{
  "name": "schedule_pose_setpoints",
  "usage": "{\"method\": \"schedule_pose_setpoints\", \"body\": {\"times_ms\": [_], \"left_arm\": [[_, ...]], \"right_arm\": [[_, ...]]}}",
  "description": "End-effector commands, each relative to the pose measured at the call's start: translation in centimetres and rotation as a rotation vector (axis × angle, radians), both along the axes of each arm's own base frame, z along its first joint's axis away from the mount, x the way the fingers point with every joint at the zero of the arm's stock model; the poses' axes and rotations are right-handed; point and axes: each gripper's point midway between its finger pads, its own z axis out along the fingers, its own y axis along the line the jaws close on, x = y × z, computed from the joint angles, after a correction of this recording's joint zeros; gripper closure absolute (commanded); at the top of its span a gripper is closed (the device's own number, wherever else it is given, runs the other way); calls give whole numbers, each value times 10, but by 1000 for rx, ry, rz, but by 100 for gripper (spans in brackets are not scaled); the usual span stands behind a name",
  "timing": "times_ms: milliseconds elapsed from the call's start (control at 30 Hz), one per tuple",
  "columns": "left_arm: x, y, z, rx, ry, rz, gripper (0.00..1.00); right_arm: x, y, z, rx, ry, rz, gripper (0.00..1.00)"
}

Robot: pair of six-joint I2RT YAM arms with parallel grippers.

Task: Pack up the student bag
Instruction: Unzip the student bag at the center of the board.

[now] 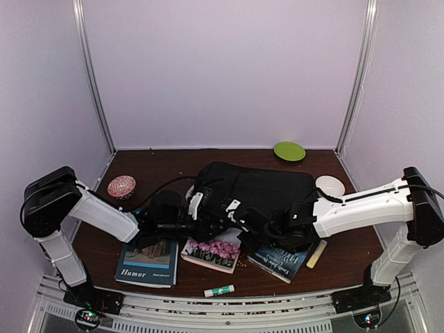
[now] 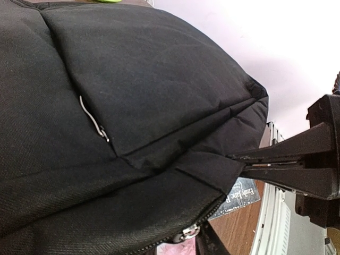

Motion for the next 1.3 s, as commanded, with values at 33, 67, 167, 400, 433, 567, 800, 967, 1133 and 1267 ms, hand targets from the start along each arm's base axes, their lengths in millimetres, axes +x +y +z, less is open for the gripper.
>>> {"method": "schedule_pose_setpoints", "body": {"times_ms": [33,67,167,400,433,567,800,967,1133,1267], "left_arm": [[8,-13,33,-105,-79,-18,78],[8,-13,33,-105,-78,-18,79],[8,-13,33,-106,-78,-18,82],[8,-13,29,-96,-69,-17,90],[8,-12,28,-93,-66,-17,91],[7,-10,25,-84,-59,-15,97],[9,0,17,-38,-49,13,100],[14,14,-3,133,-59,52,100],[21,32,-10,271,-91,98,100],[26,42,-11,355,-112,122,100]], "right_arm": [[-2,6,16,75,-9,2,100],[-2,6,15,73,-9,1,100],[-1,6,16,71,-11,1,100],[-1,4,16,68,-14,-3,100],[-1,4,15,65,-14,-4,100],[-1,2,16,64,-18,-8,100],[0,-6,14,47,-33,-23,100],[-1,-13,11,18,-45,-17,100],[-1,-21,10,-10,-64,-13,100],[-2,-28,11,-27,-78,-5,100]]}}
